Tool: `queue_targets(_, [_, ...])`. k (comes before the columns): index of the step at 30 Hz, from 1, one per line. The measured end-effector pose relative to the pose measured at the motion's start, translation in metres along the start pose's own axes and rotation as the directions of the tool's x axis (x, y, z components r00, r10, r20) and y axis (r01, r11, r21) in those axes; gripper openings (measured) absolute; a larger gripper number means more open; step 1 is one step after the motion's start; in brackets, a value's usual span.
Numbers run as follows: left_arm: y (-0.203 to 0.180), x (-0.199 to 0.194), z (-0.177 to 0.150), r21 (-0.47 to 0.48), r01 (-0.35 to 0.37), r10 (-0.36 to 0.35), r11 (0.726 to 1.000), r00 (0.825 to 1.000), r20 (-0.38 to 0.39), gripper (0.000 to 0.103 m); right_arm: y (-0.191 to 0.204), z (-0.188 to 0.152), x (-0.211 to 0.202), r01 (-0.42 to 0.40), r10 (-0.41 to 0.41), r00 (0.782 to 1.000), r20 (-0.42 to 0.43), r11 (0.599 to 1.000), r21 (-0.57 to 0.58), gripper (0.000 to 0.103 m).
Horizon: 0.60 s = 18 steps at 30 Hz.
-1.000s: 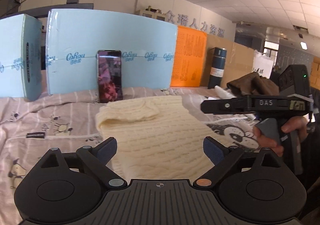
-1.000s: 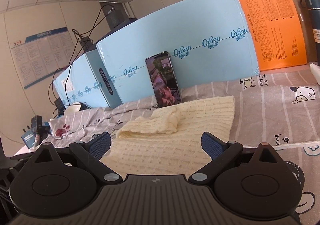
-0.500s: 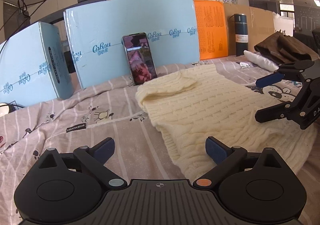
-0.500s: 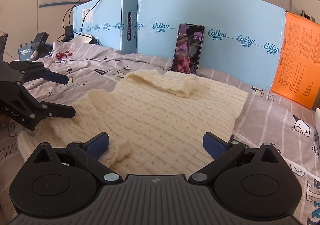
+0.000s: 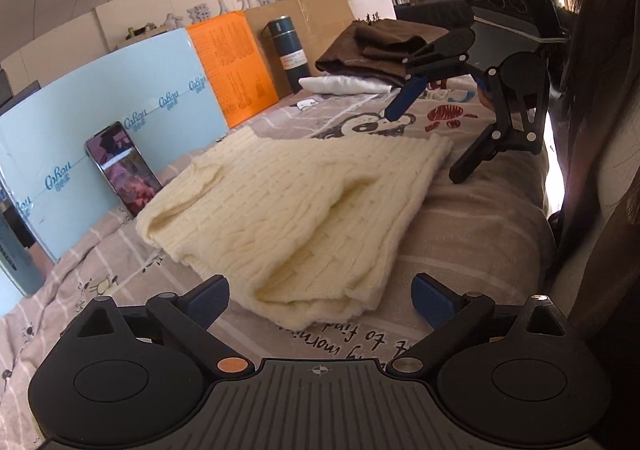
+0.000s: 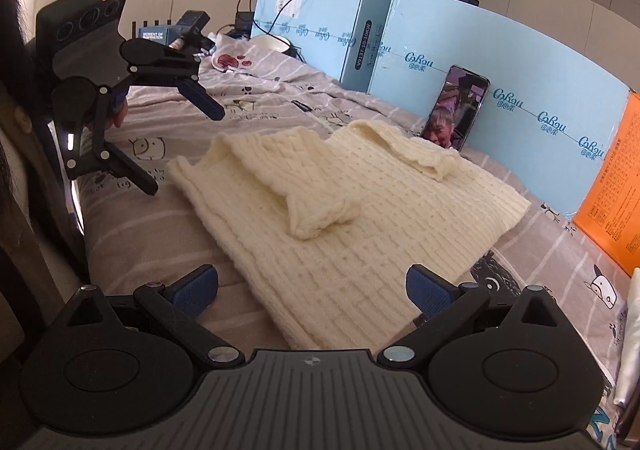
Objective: Fold clothes
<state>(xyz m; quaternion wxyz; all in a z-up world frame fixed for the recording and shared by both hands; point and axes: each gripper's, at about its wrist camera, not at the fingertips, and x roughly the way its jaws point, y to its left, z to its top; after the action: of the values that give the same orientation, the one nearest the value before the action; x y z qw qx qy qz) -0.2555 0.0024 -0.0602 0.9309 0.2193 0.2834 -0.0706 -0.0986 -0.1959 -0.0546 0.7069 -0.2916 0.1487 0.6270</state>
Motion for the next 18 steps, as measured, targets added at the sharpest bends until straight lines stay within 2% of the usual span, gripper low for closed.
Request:
queue_targets(2, [-0.005,0.005,0.001,0.043,-0.042,0.042,0.998,0.999,-0.006,0.100,0.006,-0.004,-0.005,-0.008,0.007,1.000,-0.030,0.999,-0.036,0.101])
queue_targets(6, [-0.006,0.012,0.003,0.133,-0.136,0.134,0.982,0.991,0.020,0.100,0.003,-0.007,-0.002,0.033,-0.034,0.999,-0.035,0.999,-0.028,0.103])
queue_targets(11, [0.009,0.028,0.007,0.144,-0.119,0.115,0.982,0.993,0.037,0.100,0.006,0.002,0.016,0.065,-0.065,0.998,0.005,0.996,-0.062,0.102])
queue_targets(13, [0.016,0.028,0.005,0.129,-0.128,0.125,0.983,0.992,0.034,0.093,0.009,0.002,0.017,0.066,-0.064,0.998,0.022,0.993,-0.095,0.099])
queue_targets(14, [0.018,0.027,0.002,0.116,-0.120,0.117,0.986,0.993,0.036,0.091,0.006,-0.001,0.014,0.070,-0.068,0.997,0.031,0.992,-0.101,0.096])
queue_targets(15, [0.020,0.025,-0.001,0.102,-0.105,0.101,0.989,0.994,0.043,0.084,0.004,-0.005,0.010,0.075,-0.071,0.997,0.039,0.991,-0.108,0.092])
queue_targets(16, [0.021,0.024,-0.002,0.098,-0.094,0.089,0.991,0.995,0.050,0.070,0.002,-0.008,0.007,0.079,-0.074,0.996,0.048,0.990,-0.114,0.080])
queue_targets(17, [0.022,0.024,-0.001,0.104,-0.087,0.082,0.991,0.995,0.055,0.061,0.000,-0.010,0.005,0.065,-0.060,0.997,0.049,0.992,-0.110,0.062])
queue_targets(18, [0.023,0.024,-0.001,0.110,-0.081,0.075,0.991,0.995,0.060,0.050,-0.003,-0.011,0.003,0.051,-0.046,0.998,0.051,0.993,-0.107,0.052])
